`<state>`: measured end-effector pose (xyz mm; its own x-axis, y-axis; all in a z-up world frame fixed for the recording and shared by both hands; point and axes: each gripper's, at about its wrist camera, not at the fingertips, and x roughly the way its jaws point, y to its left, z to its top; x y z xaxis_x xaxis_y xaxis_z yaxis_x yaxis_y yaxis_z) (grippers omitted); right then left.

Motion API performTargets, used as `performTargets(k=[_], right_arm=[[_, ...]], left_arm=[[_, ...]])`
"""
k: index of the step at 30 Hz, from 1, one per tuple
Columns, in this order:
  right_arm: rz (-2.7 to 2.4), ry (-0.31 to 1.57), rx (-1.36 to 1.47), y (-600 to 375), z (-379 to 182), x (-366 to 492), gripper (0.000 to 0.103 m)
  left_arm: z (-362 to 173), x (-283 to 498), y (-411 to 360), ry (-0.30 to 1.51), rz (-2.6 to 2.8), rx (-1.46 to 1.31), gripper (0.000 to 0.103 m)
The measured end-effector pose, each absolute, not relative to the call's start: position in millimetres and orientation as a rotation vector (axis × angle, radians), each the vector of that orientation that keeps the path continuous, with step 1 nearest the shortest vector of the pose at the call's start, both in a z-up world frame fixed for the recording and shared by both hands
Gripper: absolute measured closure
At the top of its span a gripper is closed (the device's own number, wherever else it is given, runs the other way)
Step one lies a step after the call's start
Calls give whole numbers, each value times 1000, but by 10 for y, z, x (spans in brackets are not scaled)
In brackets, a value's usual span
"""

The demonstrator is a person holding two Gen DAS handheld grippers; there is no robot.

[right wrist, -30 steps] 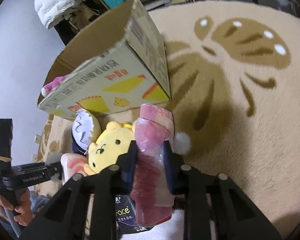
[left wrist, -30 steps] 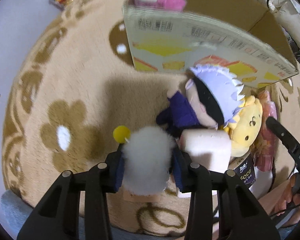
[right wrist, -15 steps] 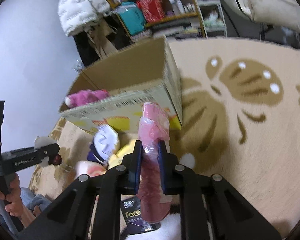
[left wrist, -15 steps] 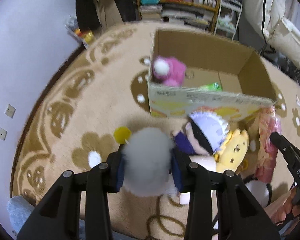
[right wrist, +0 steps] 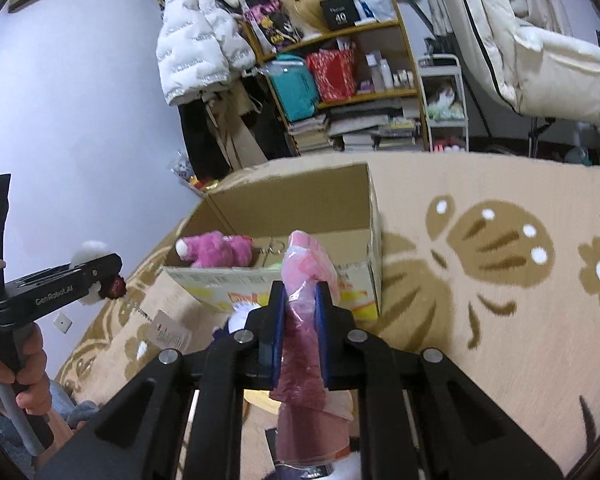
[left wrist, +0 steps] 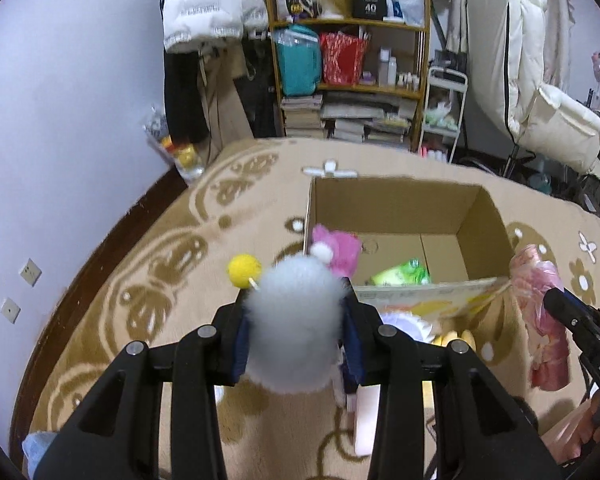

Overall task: Organize soft objects
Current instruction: 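Carry the white plush with the left gripper while the right gripper carries the pink roll over the box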

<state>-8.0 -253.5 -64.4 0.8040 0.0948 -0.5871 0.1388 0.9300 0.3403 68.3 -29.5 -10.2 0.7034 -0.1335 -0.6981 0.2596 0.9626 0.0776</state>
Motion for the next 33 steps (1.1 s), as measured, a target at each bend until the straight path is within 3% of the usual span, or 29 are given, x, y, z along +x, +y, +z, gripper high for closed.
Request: performTargets(k=[16,33], right_arm=[[6,540,385,-2650,-222,132,89],[40,502,395,-2732,-109,769,89]], left_arm=[[304,1122,-550,621,-225,216,66],[228,1598,-802,629,-259,191,65]])
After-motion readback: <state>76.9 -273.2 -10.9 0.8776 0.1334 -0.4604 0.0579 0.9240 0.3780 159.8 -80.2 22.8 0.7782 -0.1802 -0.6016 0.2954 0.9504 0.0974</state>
